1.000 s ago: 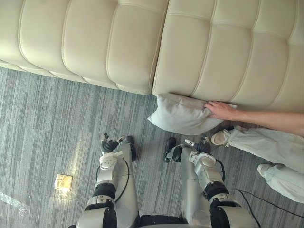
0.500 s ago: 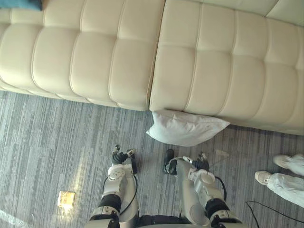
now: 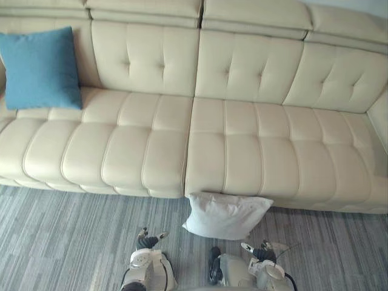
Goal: Pick up cushions and gather them together orderly.
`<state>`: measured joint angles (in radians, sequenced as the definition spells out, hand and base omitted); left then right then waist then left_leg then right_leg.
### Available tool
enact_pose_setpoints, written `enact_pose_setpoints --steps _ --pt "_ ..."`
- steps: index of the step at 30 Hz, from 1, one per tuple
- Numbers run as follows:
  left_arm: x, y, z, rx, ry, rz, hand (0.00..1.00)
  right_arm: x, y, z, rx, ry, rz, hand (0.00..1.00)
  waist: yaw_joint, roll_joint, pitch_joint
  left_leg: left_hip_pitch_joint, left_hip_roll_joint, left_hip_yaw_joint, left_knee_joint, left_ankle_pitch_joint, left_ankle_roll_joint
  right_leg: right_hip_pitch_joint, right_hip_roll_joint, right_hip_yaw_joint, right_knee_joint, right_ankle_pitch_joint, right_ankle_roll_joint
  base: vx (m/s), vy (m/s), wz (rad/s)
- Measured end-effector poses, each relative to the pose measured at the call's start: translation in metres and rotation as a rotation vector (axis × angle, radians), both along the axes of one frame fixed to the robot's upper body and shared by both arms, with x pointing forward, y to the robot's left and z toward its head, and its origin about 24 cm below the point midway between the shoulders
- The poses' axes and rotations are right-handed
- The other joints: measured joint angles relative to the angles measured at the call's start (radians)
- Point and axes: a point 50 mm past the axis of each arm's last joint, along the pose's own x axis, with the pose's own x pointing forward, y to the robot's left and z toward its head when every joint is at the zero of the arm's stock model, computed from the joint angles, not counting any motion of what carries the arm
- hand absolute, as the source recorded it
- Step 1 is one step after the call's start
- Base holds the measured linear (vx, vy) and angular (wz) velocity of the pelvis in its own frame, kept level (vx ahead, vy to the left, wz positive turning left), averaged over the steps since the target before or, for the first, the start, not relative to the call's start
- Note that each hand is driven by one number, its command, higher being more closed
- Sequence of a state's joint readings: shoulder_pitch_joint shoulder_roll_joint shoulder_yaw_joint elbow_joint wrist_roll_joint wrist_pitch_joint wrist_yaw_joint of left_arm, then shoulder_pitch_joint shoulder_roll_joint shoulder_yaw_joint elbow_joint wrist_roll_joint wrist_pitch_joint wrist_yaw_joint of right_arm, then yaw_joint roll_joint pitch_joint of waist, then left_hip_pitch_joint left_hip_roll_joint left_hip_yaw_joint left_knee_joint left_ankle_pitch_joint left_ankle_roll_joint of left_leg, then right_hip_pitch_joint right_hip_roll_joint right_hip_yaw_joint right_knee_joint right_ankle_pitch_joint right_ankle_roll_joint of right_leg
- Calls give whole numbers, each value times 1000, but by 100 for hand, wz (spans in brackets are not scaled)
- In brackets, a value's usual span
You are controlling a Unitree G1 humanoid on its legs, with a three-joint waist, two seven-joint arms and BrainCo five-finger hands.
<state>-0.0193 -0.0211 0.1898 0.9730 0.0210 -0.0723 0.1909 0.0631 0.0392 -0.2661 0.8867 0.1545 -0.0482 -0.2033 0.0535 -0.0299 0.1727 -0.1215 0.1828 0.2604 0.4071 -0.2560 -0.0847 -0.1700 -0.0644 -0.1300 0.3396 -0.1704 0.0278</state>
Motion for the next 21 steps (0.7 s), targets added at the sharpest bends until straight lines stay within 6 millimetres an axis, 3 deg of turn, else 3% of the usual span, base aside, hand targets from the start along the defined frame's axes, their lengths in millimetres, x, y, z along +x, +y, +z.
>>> enact_pose_setpoints --steps 5,7,8,9,10,12,13,14,15,16,17,18,20,21 --pt "-5 2 -2 6 16 1 0 -2 1 -1 12 9 6 0 4 3 -13 40 7 40 -18 0 -1 12 10 24 11 5 8 71 2 -19" --pt "-8 4 -3 8 26 9 0 1 3 0 8 6 23 0 6 5 -12 69 29 87 -17 0 -2 -13 15 17 65 21 34 -19 -26 -62" --pt "-9 5 -3 10 33 9 0 4 3 0 5 1 32 0 7 19 -6 82 54 112 -18 0 -1 -30 16 -10 99 29 51 -62 -52 -63" --pt "-10 6 -4 12 35 11 0 6 4 1 4 -4 36 0 6 23 -1 89 66 123 -21 0 -2 -47 4 -43 148 11 25 -81 -120 -44" --pt "-10 7 -3 17 36 9 0 9 4 2 1 -9 44 0 6 16 -3 100 77 134 -22 4 -7 -73 -56 -118 259 -36 -7 -53 -137 -27" --pt "-12 9 -4 25 41 2 0 7 3 -1 3 15 50 0 8 16 -3 118 110 140 -25 15 -28 -70 -153 -178 332 -69 2 -30 -244 -23" --pt "-14 13 -4 38 51 -4 0 10 5 -1 9 22 60 0 9 13 -5 123 129 143 -40 29 -55 -72 -210 -182 325 -67 7 -14 -317 -30" --pt "-16 18 -5 57 62 -16 0 11 8 -3 11 33 76 0 9 3 -7 122 140 143 -49 42 -81 -71 -254 -169 277 -40 -1 1 -411 -33" --pt "-18 25 -4 74 66 -17 0 10 10 -4 19 43 83 0 10 -21 -9 121 135 142 -54 44 -111 -67 -276 -148 218 27 -17 18 -493 -34" --pt "-19 37 -3 104 76 -17 0 9 13 -6 23 65 108 0 12 -46 -4 119 140 123 -54 40 -152 -34 -255 -93 134 2 122 18 -509 -48" --pt "-20 31 -6 82 88 -12 0 17 7 -4 -3 59 135 0 14 -8 14 119 147 51 -84 37 -157 -33 -200 -92 108 9 99 -10 -417 -68" --pt "-21 27 -7 73 92 -15 0 20 -2 -2 -35 65 155 0 16 11 11 126 143 3 -129 49 -137 -44 -159 -84 86 15 90 8 -291 -69" --pt "-23 21 -9 58 100 -20 0 21 -15 0 -75 65 165 0 10 40 5 144 155 -15 -177 94 -88 -48 -119 -86 87 1 71 63 -319 -22" --pt "-20 18 -8 55 84 -26 0 14 -25 -1 -97 87 159 0 7 36 8 108 173 -33 -122 138 -81 -52 -111 -105 103 -24 61 68 -286 29"
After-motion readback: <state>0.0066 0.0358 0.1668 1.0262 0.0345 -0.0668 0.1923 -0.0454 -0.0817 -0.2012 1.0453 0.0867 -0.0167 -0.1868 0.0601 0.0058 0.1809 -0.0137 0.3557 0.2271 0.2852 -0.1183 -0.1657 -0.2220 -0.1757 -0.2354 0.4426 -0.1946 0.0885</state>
